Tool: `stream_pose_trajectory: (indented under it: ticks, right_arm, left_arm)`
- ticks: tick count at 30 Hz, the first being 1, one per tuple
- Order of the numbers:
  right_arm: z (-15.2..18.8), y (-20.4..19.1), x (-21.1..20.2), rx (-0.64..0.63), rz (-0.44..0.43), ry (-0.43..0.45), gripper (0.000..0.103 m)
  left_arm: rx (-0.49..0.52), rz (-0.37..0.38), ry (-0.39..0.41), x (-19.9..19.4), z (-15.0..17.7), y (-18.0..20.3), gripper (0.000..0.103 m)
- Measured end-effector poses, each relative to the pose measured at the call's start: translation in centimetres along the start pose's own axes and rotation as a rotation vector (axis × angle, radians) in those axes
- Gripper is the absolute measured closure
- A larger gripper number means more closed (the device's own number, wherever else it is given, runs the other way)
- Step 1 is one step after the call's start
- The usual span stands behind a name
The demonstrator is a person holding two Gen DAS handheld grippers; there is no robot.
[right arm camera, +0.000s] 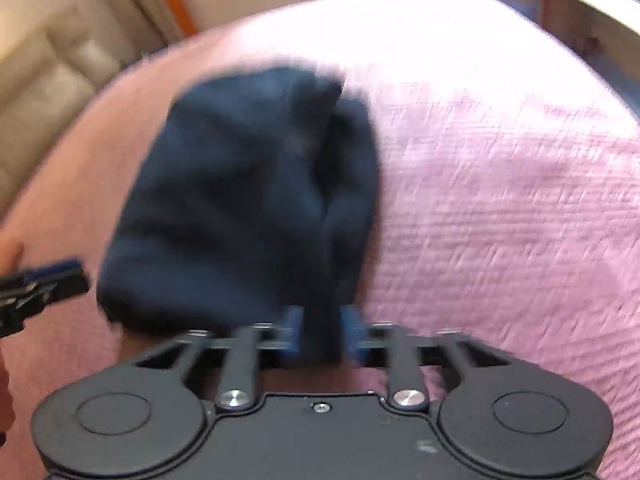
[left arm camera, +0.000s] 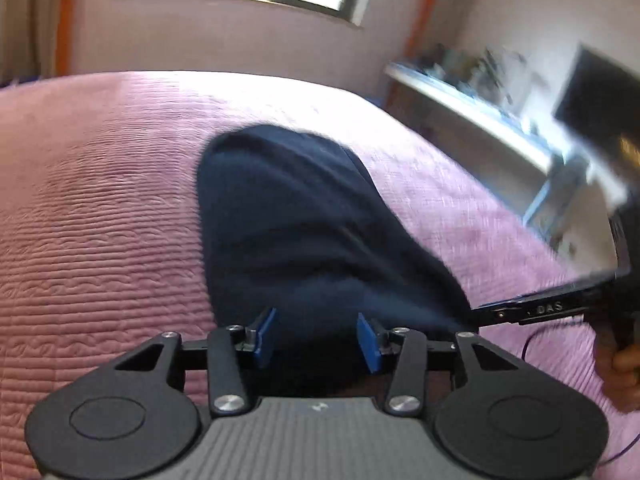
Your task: Fold large clothes
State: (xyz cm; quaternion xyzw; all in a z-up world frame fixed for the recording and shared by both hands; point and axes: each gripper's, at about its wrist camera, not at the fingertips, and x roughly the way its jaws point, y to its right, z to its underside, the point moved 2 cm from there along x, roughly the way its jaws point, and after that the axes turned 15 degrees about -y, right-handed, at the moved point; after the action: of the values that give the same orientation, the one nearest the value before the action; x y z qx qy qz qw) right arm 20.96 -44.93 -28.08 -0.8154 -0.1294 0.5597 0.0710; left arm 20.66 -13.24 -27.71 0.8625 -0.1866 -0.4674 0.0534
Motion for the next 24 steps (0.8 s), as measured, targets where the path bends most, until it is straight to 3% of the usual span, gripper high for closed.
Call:
stream_pose_trajectory:
  ticks: [1,3,5,9,16,24]
  right_arm:
    - [-0.7,0.4,-0.2,0.016,-0.011,0.036,0.014]
    - [-2.1,1.3,0.3,0.047,-0.064,0.060,0.014]
    - [-3.3,2.0,2.2,0.085,-0.135,0.028,0.013]
    - [-4.0,3.5,5.7,0.186,-0.254,-0.039,0.012]
    - [-3.4,4.9,7.8,0.225,-0.303,-0.029,0.001]
    - [-5.9,4.6,9.9,0.137,-0.420,0.002,0.001]
  left_arm:
    - [-0.022,0.008,0.012,-0.5,-0.6,-0.6,0.035]
    - [-0.047,0.005,0.026,-0.6,-1.9,-1.5,0.017]
    - [-0.062,0.009,0.022,0.1,-3.2,-2.0,0.015]
    - [-0.153,0.117,-0.113,3.8,-5.0,-4.1,0.015]
    - [-0.220,0.132,-0.148,7.4,-5.0,-6.5,0.014]
    - [-0.403,0.375,-0.144,11.4,-5.1,-10.9,0.007]
